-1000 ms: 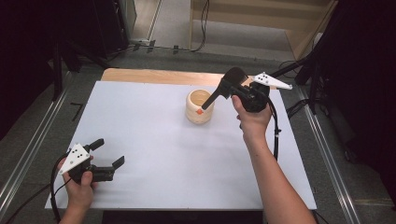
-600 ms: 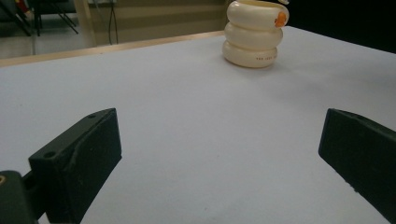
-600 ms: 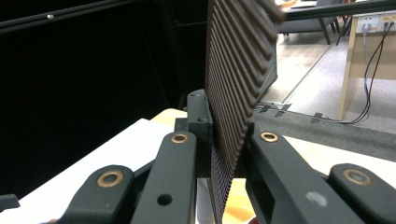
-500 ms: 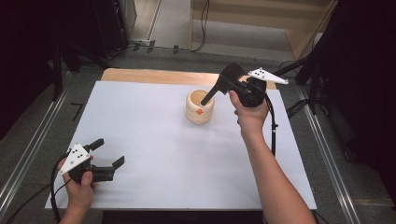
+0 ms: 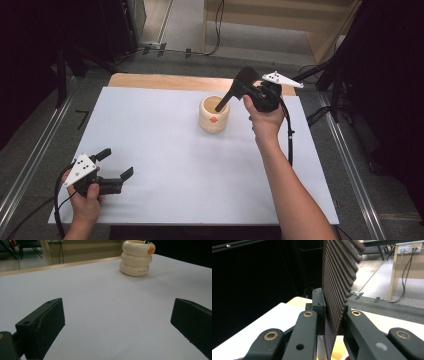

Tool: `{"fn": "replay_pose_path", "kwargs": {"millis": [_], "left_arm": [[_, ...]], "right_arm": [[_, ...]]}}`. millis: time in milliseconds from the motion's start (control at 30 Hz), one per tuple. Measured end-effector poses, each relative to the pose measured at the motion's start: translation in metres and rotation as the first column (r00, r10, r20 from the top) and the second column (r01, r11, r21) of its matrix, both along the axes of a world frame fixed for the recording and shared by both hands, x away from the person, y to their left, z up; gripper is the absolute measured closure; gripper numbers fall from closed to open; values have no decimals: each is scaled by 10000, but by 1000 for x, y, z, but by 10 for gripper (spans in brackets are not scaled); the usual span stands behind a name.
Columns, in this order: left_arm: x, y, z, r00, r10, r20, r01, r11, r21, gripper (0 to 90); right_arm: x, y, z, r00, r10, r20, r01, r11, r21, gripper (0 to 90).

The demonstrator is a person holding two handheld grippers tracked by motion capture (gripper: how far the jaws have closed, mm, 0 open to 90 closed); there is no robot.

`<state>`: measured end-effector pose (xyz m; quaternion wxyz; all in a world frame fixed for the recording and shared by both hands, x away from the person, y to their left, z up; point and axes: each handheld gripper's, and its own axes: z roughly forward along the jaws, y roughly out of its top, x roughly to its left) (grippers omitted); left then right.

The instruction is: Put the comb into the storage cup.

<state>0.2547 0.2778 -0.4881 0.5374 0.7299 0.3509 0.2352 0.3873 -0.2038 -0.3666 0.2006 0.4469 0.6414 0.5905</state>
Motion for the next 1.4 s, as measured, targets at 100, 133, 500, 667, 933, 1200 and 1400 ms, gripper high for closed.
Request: {"fn": "replay_pose_path", "kwargs": {"millis": [100,133,500,667,933,1200,1400], "left_arm": [[0,0,0,10000,-11,14,11,10000,2,0],[0,0,0,10000,-6,5,6,10000,5,0],[0,0,0,10000,-32,18,32,10000,4,0],[0,0,0,10000,-45,25,45,10000,-1,0],[0,0,0,10000,-87,30,87,10000,43,0],[0,-1,0,9999,-127,40,127,9999,23,0],[0,-1,0,9999,-127,44,127,9999,104,0]], "right_arm": [[2,0,-2,10000,-26,-41,26,10000,10,824],[3,0,-2,10000,-59,-36,59,10000,-5,823],[12,5,-12,9995,-66,-303,69,9999,87,823],[16,9,-16,9991,-86,-413,90,9999,101,824],[20,13,-23,9984,-85,-564,88,10000,37,824],[23,18,-30,9969,-78,-780,75,10000,-41,824],[25,21,-36,9961,-66,-885,56,9999,-109,823]]}}
